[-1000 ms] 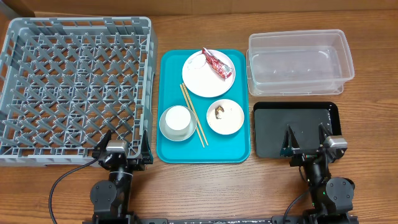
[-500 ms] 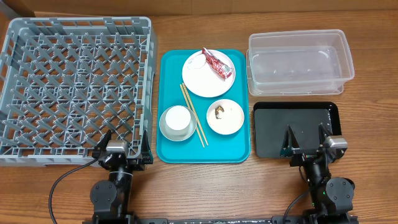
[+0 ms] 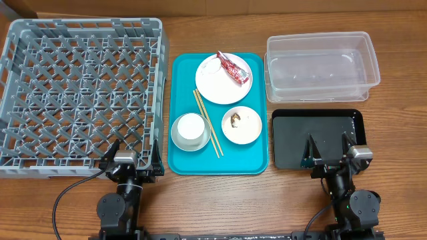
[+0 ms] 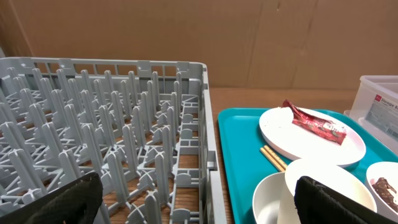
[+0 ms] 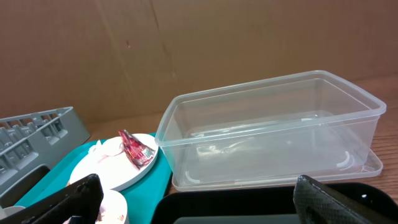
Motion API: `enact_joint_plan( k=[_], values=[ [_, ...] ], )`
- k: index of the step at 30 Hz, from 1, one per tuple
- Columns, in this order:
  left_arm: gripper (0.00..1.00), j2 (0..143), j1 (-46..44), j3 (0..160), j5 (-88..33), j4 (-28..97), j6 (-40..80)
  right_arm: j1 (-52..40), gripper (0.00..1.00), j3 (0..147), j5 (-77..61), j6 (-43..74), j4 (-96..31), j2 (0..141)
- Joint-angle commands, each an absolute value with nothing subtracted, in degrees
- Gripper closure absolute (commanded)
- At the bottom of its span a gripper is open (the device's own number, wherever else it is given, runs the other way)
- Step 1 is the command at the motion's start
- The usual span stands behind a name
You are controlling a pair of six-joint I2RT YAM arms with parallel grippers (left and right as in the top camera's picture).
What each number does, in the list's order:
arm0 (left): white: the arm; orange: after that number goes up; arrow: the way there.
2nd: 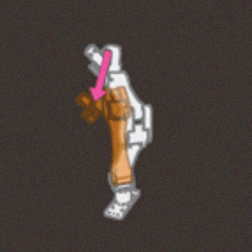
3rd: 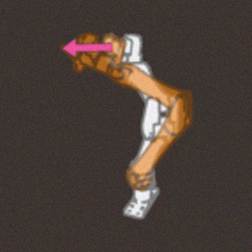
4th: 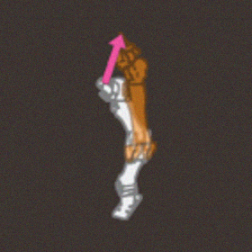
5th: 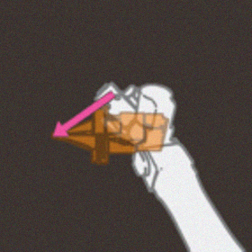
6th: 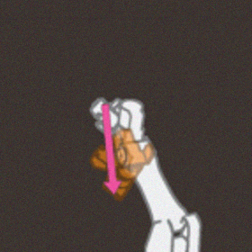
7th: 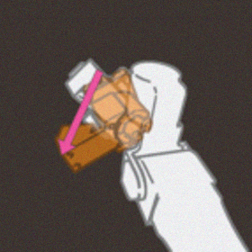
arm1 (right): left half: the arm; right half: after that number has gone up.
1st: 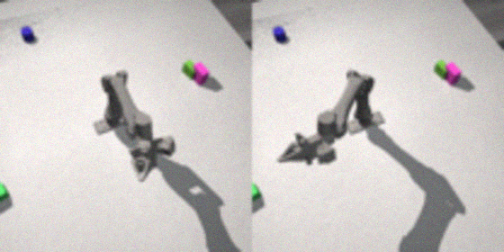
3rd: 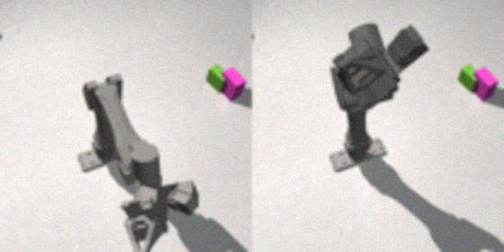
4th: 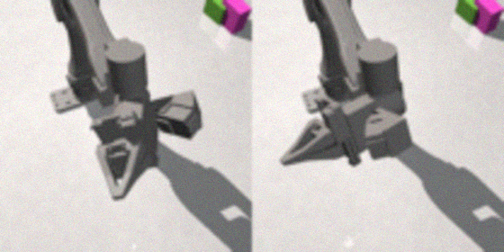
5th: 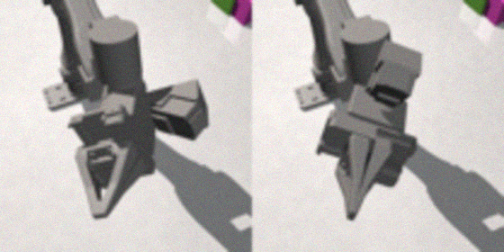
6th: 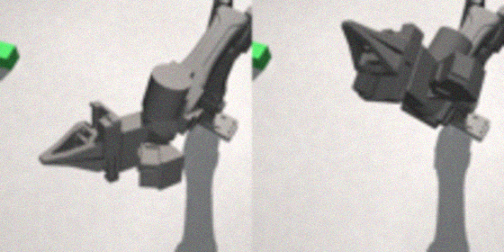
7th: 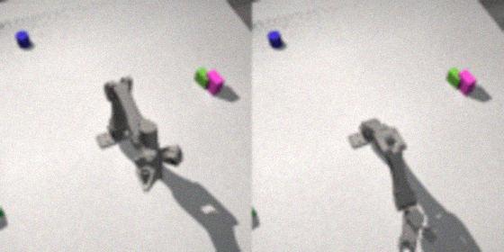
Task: Sort waste into correct bins and load items into the dishwasher
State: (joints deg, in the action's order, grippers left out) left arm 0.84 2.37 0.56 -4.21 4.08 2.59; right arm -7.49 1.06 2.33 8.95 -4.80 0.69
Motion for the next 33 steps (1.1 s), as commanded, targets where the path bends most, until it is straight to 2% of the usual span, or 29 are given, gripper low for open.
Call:
enact_joint_plan(
  k=[1,21,27,33],
  values=[
    [0.00,0.4,2.6,0.3,-4.0,4.1,1.5,-7.3,0.00,0.4,2.3,8.9,-4.6,0.2],
    [0.00,0.4,2.6,1.1,-4.5,5.1,5.9,-7.3,0.00,0.5,2.3,10.7,-4.6,0.3],
    [0.00,1.6,2.6,4.6,-4.6,9.7,6.1,-7.3,0.00,1.7,2.2,13.8,-6.5,1.8],
    [0.00,9.3,2.6,13.0,-4.6,14.0,6.5,-7.3,0.00,8.8,1.1,15.3,-11.6,7.1]
  ],
)
